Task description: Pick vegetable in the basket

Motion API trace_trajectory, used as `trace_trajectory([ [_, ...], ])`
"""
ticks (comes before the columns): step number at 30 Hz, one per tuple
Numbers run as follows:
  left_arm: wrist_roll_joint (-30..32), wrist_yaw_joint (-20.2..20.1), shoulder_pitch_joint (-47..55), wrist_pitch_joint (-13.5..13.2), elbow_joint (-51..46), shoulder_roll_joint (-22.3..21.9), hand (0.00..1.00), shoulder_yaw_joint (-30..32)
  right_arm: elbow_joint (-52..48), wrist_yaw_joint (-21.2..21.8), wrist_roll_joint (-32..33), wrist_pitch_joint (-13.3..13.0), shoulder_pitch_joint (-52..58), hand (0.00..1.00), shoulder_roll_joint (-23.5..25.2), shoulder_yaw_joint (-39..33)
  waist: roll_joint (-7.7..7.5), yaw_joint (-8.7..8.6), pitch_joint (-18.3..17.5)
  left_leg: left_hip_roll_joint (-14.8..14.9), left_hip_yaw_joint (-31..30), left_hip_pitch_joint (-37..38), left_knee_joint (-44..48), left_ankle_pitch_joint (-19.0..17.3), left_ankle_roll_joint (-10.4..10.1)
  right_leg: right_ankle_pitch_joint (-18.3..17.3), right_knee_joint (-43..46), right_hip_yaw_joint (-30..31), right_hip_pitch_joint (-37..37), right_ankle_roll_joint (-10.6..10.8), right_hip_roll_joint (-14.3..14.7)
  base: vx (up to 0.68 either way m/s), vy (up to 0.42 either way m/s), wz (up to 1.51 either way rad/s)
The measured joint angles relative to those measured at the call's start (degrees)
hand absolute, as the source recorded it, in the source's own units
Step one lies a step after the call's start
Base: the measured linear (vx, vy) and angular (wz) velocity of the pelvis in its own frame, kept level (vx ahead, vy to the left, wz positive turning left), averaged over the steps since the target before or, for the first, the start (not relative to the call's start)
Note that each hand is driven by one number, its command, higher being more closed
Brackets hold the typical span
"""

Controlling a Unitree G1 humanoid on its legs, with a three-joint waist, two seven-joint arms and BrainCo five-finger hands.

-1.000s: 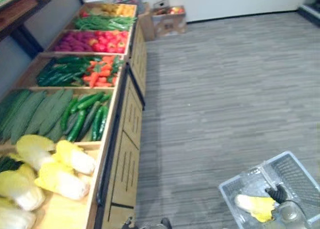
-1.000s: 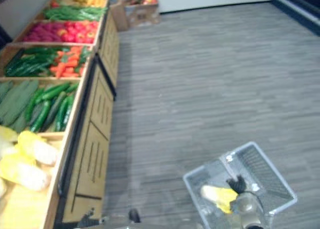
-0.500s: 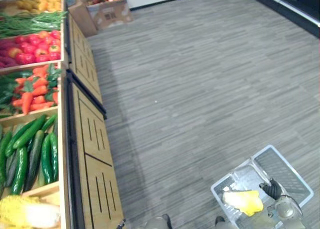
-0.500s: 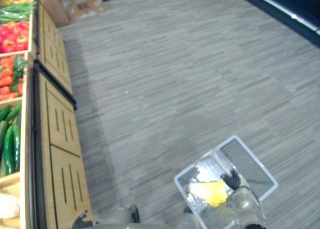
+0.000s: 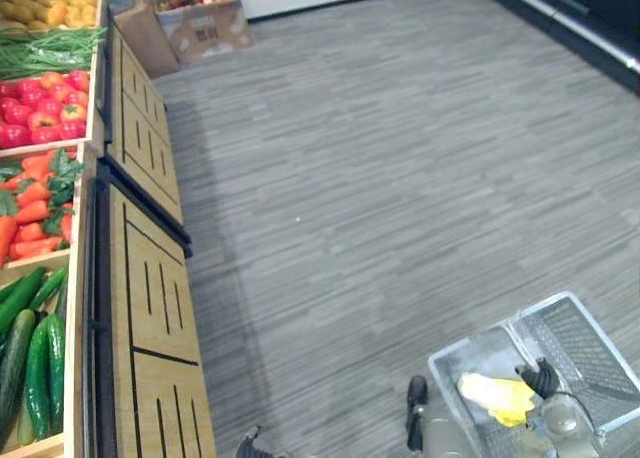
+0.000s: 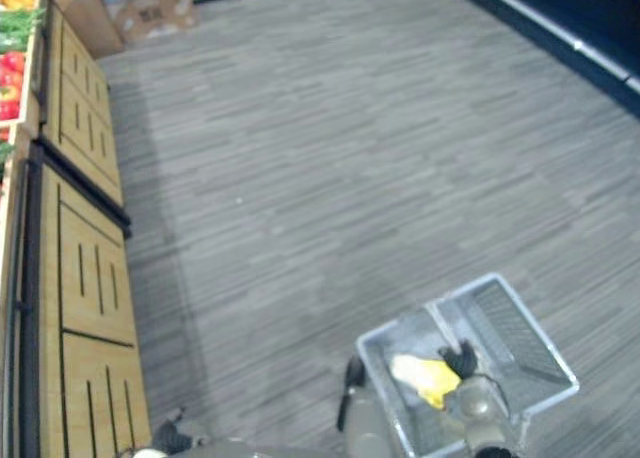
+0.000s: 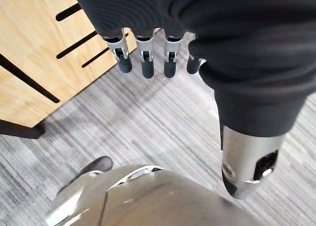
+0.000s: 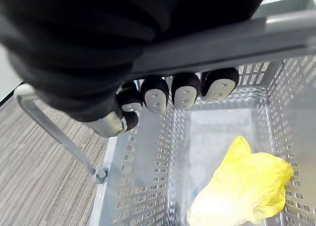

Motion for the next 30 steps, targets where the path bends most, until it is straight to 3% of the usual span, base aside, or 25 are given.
trace_trajectory([
  [4, 1.53, 0.09, 0.04, -0.01, 0.33, -0.01, 0.0, 0.55, -0.12, -0.02, 0.06, -0.09, 1.09, 1.0, 0.39, -1.18, 1.09, -0.01, -0.88, 2.32, -1.5, -1.02, 1.95, 0.97, -1.11, -5.68, 2.78, -3.25, 0.02, -1.43, 0.68, 0.09, -0.214, 0.4],
  [6, 1.11, 0.29, 0.2, 0.15, 0.41, -0.1, 0.0, 0.99, 0.55, 0.11, 0.19, -0.09, 1.95, 1.0, 1.4, -1.15, 0.94, 0.05, -0.87, 5.62, -5.26, -9.89, 18.17, 1.65, -0.9, -6.49, 0.16, -6.94, 3.24, -2.71, 1.77, 0.07, -0.236, 0.56],
  [7, 1.1, 0.26, 0.29, 0.12, 0.09, -0.03, 0.0, 1.05, 0.68, 0.23, 0.25, 0.04, 2.36, 1.0, 1.43, -1.08, 1.11, 0.29, -0.82, 6.66, -5.99, -12.08, 23.21, 2.86, 0.45, -6.62, -0.64, -7.6, 4.71, -2.92, 2.35, 0.1, -0.21, 0.41],
  [8, 1.12, 0.15, 0.48, 0.33, 0.17, 0.22, 0.0, 1.0, 0.95, 0.31, 0.31, 0.12, 3.11, 1.0, 1.43, -0.84, 1.22, 0.66, -0.68, 8.63, -6.02, -15.14, 30.82, 7.38, 3.08, -6.94, -2.38, -8.49, 8.12, -3.42, 3.43, 0.15, -0.199, 0.24],
  [9, 1.1, 0.05, 1.02, 0.41, 0.21, 0.25, 0.0, 0.61, 1.41, 0.3, 0.32, 0.08, 4.0, 1.0, 1.34, -0.8, 0.08, 1.42, -0.3, 9.75, -5.86, -17.29, 36.4, 11.82, 3.74, -7.12, -5.08, -8.69, 11.74, -3.65, 4.08, 0.16, -0.188, 0.2],
  [10, 1.11, 0.13, 1.19, 0.35, 0.18, 0.08, 0.0, 0.53, 1.47, 0.29, 0.33, 0.09, 4.3, 1.0, 1.12, -0.9, 0.06, 1.6, -0.34, 9.8, -5.76, -18.24, 38.74, 11.44, 3.71, -7.15, -6.26, -8.7, 13.25, -3.7, 4.21, 0.19, -0.169, 0.22],
  [12, 1.11, 0.03, 1.29, 0.22, -0.21, -0.69, 0.0, 0.4, 1.53, 0.28, 0.73, 0.24, 4.46, 1.0, 0.23, -1.15, 0.17, 1.65, -0.37, 7.74, -5.13, -23.38, 43.31, 5.88, 3.73, -7.21, -9.46, -8.71, 16.38, -3.84, 4.16, 0.19, -0.121, 0.2],
  [14, 1.1, 0.1, 1.29, 0.17, -0.51, -1.08, 0.0, 0.56, 1.87, 0.39, 0.95, 0.19, 4.39, 1.0, -0.12, -1.14, 0.37, 2.57, -0.44, 6.15, -2.38, -26.78, 39.61, 3.59, 3.33, -7.17, -11.32, -8.75, 17.44, -3.85, 4.13, 0.17, -0.037, -0.02],
  [17, 1.25, 0.02, 1.7, 0.28, -0.67, -1.13, 0.0, 0.78, 1.91, 0.4, 0.95, 0.19, 4.46, 1.0, -0.16, -1.22, 0.51, 3.3, -0.52, 3.1, 2.53, -26.64, 19.0, 4.38, 3.34, -6.97, -12.89, -10.02, 19.68, -3.14, 3.48, 0.24, 0.048, 0.05],
  [20, 1.65, 0.01, 2.3, 0.48, 0.06, -2.12, 0.0, 1.08, 1.76, 0.37, 0.91, 0.19, 4.56, 1.0, -0.27, -1.72, 1.7, 3.79, -0.94, -1.2, 2.08, -24.5, -3.55, 12.09, 2.76, -7.67, -13.72, -10.55, 22.16, 0.31, 3.36, 0.32, 0.154, 0.07],
  [21, 1.66, 0.01, 2.45, 0.54, 0.31, -2.21, 0.0, 1.11, 1.71, 0.37, 0.9, 0.19, 4.56, 1.0, -0.23, -1.7, 2.09, 3.99, -1.12, -1.26, 1.79, -24.43, -4.39, 13.24, 3.33, -8.05, -13.69, -10.38, 22.7, 0.99, 3.5, 0.45, 0.229, -0.14],
  [22, 1.67, 0.02, 2.22, 0.98, 0.68, -2.15, 0.0, 1.99, 1.7, 0.38, 0.9, 0.24, 4.49, 1.0, 0.38, -1.17, 1.95, 4.68, -1.32, -2.27, 1.97, -22.99, -3.84, 16.18, 5.43, -8.7, -13.35, -9.35, 23.88, 2.4, 2.42, 0.38, 0.165, -0.13],
  [23, 1.69, 0.09, 2.27, 1.1, 0.58, -2.02, 0.0, 2.32, 1.5, 0.4, 0.9, 0.18, 4.52, 1.0, 1.07, -0.68, 0.47, 4.72, -1.43, -3.57, 2.8, -22.56, -3.47, 15.76, 6.26, -9.0, -13.51, -8.58, 24.24, 2.95, 1.06, 0.46, 0.168, -0.02],
  [26, 1.68, 0.08, 2.25, 1.1, 0.26, -1.45, 0.0, 3.34, 0.53, 0.55, 0.73, -0.1, 3.62, 1.0, 1.91, 0.78, -1.89, 5.02, -1.63, -6.18, 4.5, -22.82, 1.3, 12.29, 9.66, -7.85, -13.91, -6.76, 25.41, 4.85, -2.25, 0.35, 0.101, -0.03],
  [30, 2.06, 0.02, 2.27, 1.12, 0.58, -1.33, 0.0, 3.41, 0.6, 1.42, 0.55, -0.83, 2.16, 1.0, 2.07, 1.35, -2.41, 5.26, -2.04, -7.69, 5.8, -21.05, 3.9, 7.64, 10.59, -6.63, -9.09, -4.52, 24.97, 6.78, -4.88, 0.29, 0.098, -0.15],
])
